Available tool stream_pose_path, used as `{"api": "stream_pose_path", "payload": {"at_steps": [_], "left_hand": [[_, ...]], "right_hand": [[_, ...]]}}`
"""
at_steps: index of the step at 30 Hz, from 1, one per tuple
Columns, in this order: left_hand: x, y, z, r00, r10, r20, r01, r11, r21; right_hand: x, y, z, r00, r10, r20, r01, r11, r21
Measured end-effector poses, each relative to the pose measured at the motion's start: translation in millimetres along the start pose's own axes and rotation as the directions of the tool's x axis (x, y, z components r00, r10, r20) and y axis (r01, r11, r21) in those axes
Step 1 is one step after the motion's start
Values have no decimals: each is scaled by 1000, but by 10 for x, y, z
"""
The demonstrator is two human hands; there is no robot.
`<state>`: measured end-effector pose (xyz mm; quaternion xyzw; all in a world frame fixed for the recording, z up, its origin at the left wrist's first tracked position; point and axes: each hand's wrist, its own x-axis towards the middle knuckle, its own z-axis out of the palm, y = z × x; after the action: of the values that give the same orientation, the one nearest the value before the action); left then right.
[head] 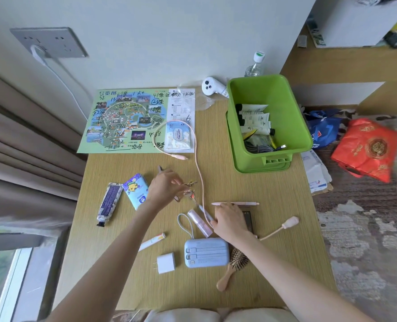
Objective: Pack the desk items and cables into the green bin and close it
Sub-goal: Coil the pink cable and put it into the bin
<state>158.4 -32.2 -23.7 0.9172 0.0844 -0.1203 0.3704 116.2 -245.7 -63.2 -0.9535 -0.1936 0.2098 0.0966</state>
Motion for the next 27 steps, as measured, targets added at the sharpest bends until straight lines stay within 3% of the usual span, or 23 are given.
{"api": "stream_pose_path", "payload": {"at_steps": [3, 6, 9, 11, 14, 20, 23, 25, 27], "left_hand": [[-38, 20, -136, 997, -65, 46, 76, 951, -299], [-85, 21, -235, 988, -89, 125, 144, 818, -557], [-126, 15, -281, 977, 12, 212, 168, 566, -807], [-122, 3, -274, 967, 77, 245, 197, 386, -901], [-111, -2, -235, 960, 101, 262, 218, 316, -923], [-185, 56, -87, 954, -15, 300, 259, 546, -797], [-220, 71, 25, 954, -40, 297, 232, 727, -647], [-223, 54, 103, 962, 7, 274, 107, 910, -400], [-232, 25, 206, 950, 126, 287, -121, 992, -36]], "right_hand": [[-3, -66, -16, 998, 55, 21, -56, 997, 51], [-10, -90, -67, 989, 148, -7, -145, 974, 172], [-23, -66, -125, 967, 250, -49, -223, 924, 310], [-23, -30, -177, 959, 268, -93, -212, 896, 391], [-12, 7, -286, 977, 179, -114, -132, 932, 336], [47, 102, -529, 995, 73, -65, -77, 995, -65], [71, 193, -667, 996, 84, -4, -84, 989, -121], [84, 272, -704, 996, 94, 6, -93, 992, -82], [102, 344, -677, 993, 117, -2, -117, 993, -16]]}}
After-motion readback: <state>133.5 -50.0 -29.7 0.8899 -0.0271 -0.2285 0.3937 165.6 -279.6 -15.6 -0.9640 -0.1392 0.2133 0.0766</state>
